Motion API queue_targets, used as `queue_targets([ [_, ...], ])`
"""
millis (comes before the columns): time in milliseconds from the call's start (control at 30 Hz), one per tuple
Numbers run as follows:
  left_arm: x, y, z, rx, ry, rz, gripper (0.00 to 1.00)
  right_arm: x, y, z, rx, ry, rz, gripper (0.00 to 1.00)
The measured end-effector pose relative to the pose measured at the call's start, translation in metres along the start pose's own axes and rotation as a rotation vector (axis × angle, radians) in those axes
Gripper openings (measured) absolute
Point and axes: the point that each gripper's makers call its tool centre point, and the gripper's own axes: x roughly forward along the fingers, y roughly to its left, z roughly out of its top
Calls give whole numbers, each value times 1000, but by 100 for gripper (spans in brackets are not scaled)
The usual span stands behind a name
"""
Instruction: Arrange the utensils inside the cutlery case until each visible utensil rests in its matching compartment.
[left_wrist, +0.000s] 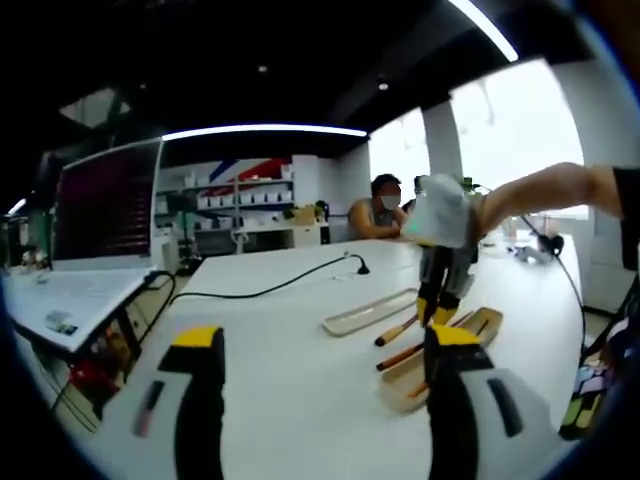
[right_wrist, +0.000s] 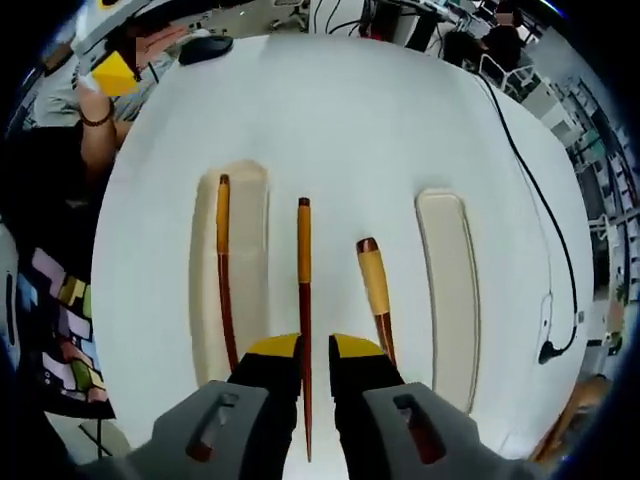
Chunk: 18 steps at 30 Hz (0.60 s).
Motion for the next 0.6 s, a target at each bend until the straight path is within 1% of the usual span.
queue_targets([
  [67,1,1,-2,-2,4,0,86,4,3,-1,15,-4,29,9],
  [167,1,4,-1,0,-1,15,85,7,3,-2,17,-7,42,9],
  [333,3,1,-1,13,-1,2,85,10,5,-3,15,-6,56,9],
  [400,5,-2,-2,5,0,-11,85,10,4,-2,2,-5,65,9],
  [467,5,-6,-3,12,6,-22,86,10,4,-3,-49,-7,77,9],
  [533,5,-7,-2,16,2,-26,87,10,4,-2,-50,4,73,9],
  [600,5,-9,0,12,-6,-31,87,10,4,-2,-72,21,62,9],
])
